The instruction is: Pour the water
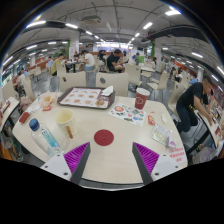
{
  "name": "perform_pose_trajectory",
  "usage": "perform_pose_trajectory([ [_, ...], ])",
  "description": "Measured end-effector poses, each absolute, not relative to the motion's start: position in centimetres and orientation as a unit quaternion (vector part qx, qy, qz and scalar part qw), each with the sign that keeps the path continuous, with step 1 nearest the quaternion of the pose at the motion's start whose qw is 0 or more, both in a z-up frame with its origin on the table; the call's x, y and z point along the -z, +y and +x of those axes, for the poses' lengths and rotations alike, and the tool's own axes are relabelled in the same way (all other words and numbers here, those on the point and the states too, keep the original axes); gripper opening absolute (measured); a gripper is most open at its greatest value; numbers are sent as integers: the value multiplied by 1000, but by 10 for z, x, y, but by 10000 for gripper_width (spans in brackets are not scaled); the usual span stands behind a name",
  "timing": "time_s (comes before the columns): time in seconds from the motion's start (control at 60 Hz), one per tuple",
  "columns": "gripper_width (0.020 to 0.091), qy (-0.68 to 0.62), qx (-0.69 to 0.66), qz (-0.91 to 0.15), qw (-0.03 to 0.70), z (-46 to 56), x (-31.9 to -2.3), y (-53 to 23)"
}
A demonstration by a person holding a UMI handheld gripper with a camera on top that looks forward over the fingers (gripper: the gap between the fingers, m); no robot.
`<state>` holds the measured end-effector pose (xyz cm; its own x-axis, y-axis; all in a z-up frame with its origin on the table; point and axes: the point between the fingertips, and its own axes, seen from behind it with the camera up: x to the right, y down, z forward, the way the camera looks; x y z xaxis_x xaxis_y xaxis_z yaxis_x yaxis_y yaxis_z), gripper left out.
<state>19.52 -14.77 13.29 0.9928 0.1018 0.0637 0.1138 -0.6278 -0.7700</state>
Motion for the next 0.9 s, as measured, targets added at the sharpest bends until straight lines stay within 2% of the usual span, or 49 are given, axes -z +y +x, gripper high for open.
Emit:
perform_pose_trajectory([
  [0.133,855,-38,15,-900,433,200,-125,-161],
  [0.333,855,-17,44,-900,434,198,-115,-220],
  [0.55,857,-1,10,-900,436,138,-92,-267],
  [0.717,853,-25,-39,-889,455,60,-82,-258],
  [0.9,855,-27,-60,-863,501,2,-83,-210],
])
